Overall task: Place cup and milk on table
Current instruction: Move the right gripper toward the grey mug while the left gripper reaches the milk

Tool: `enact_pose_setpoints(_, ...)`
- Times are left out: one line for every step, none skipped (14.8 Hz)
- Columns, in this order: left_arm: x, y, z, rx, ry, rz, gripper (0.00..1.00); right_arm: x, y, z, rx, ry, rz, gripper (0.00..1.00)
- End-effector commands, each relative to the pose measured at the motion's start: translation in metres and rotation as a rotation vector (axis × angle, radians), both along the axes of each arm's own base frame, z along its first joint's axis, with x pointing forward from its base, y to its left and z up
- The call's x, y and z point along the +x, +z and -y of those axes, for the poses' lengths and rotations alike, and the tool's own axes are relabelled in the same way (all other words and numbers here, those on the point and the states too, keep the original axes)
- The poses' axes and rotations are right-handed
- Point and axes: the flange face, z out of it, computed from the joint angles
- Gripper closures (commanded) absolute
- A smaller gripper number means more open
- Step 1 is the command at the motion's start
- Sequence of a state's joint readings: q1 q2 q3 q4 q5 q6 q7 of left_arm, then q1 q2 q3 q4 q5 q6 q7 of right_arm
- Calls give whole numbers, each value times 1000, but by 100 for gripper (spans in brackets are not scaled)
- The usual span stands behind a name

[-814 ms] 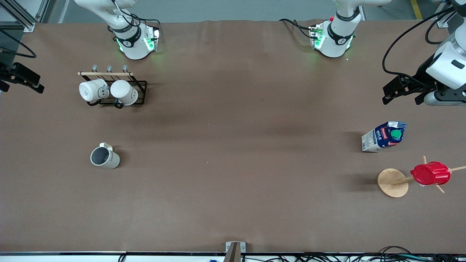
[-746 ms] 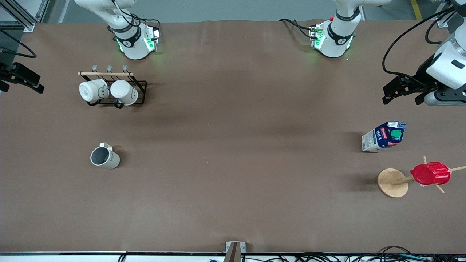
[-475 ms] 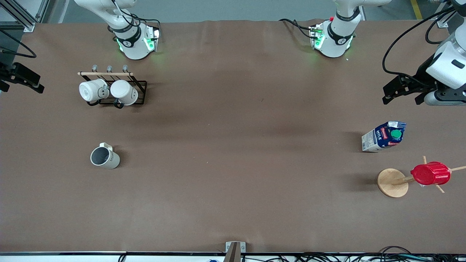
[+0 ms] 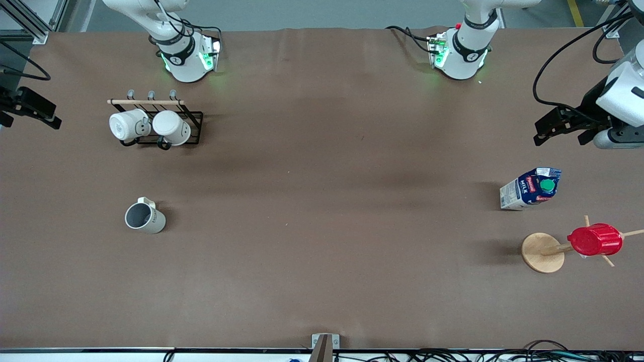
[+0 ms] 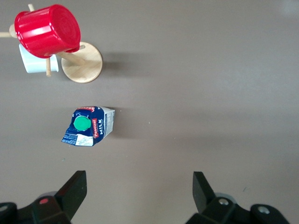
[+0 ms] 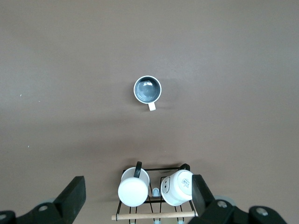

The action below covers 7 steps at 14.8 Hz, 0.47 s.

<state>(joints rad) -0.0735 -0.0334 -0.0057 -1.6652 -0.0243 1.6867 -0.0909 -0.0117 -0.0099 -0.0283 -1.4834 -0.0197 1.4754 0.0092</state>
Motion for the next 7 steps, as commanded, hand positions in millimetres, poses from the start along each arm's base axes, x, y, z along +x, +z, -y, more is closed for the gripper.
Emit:
enact_pose_setpoints(9, -16, -13, 6, -15, -21, 0, 27, -38, 1, 4, 5, -46, 0)
enact_pose_setpoints(15, -25, -23, 8, -3, -29, 0, 41, -58, 0, 4, 9, -51, 0)
enact_pose_setpoints(19, -33, -29, 9, 2, -30, 0, 52, -76, 1, 3, 8, -43, 0)
enact_pose_setpoints(24, -42, -34, 10, -2, -30, 0, 62, -99, 3, 3, 18, -41, 0)
enact_pose_setpoints(30, -53, -47, 12, 3, -34, 0, 70, -124, 3, 3, 52, -34, 0)
enact_pose_setpoints(35, -67, -56, 15, 2, -35, 0, 74, -149, 4, 0, 85, -18, 0)
enact_pose_setpoints(38, -80, -70, 17, 24, -40, 0, 79, -176, 6, -4, 117, -9, 0)
